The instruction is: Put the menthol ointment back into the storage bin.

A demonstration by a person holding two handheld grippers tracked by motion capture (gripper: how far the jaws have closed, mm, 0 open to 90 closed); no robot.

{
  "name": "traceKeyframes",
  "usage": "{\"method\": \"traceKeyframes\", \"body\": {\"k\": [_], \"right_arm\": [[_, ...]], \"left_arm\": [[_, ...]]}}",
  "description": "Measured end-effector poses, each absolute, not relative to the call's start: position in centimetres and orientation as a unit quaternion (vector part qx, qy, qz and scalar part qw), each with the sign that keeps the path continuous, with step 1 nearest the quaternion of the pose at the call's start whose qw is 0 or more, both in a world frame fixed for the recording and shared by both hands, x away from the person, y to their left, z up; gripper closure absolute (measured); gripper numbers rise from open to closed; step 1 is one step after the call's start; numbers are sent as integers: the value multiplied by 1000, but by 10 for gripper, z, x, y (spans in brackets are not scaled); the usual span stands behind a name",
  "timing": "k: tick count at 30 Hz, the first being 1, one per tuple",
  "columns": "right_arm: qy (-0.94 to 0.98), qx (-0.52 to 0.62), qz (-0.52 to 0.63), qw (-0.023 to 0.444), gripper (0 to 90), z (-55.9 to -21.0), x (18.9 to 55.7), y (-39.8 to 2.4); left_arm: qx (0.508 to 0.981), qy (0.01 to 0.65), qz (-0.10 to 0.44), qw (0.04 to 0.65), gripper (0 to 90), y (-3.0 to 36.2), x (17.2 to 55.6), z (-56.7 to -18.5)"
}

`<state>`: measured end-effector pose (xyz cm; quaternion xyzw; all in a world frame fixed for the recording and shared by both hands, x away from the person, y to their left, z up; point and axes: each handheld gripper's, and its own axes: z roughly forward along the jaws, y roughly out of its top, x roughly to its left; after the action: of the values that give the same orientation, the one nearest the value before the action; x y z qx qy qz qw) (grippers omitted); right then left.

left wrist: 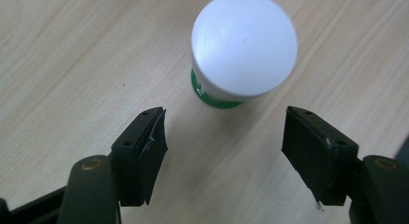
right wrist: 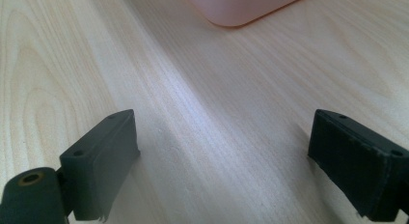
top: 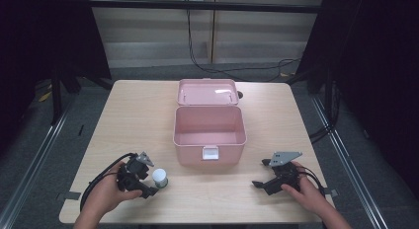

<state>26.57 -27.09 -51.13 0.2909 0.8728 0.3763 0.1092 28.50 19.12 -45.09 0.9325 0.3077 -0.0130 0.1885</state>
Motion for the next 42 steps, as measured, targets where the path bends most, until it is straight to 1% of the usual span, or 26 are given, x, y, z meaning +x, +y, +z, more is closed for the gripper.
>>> {"method": "traceKeyframes", "body": {"k": [4, 10, 14, 16, 18, 23, 29, 36, 42], "right_arm": [[873, 291, 376, 109, 95, -511, 266, -271], [873, 291, 376, 109, 95, -511, 266, -271], [873, 291, 376, 109, 95, -511, 266, -271], [873, 291, 376, 109, 95, -511, 266, -271], [873, 291, 376, 109, 95, -511, 266, -271], [873, 291, 376, 109, 95, -511, 266, -271], [873, 291, 376, 109, 95, -511, 266, -271], [873, 291, 376, 109, 95, -511, 266, -271], [873, 292, 376, 109, 95, -511, 266, -271]], "left_arm": [[936, 315, -20, 159, 338, 182, 295, -444], [935, 320, -41, 148, 350, 169, 301, -444], [937, 319, -45, 138, 370, 163, 304, -444], [941, 308, -45, 133, 379, 160, 306, -442], [939, 314, -46, 132, 407, 157, 307, -440], [942, 310, -44, 125, 435, 153, 311, -436], [943, 311, -46, 110, 493, 149, 314, -434], [942, 319, -54, 91, 499, 148, 317, -431], [935, 335, -57, 98, 500, 149, 319, -418]]}}
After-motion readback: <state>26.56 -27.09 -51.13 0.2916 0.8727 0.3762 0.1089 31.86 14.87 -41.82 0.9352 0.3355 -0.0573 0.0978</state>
